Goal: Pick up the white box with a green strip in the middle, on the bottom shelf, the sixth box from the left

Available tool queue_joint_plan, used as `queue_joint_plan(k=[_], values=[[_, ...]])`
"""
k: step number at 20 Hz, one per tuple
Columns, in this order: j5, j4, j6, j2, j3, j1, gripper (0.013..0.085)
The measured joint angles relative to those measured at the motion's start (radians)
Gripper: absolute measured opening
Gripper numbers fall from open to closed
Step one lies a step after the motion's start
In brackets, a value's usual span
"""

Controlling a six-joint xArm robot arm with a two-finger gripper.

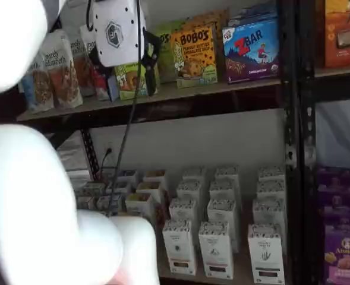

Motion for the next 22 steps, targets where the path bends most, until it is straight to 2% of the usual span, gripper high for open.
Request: queue_joint_plan(k=[2, 8, 14, 18, 22], values=[[-0.008, -0.016, 0.007, -0.004, 0.004, 0.015, 0.0850], [-0.042, -0.049, 0.008, -0.013, 0.033, 0.028, 0.0850], [-0.157, -0.056, -0.033, -0.053, 0.165, -0.016, 0.0850], [-0.254, -0.048, -0.061, -0.077, 0.282, -0.049, 0.0850], [-0.384, -0.036, -0.094, -0.097, 0.431, -0.085, 0.0850]])
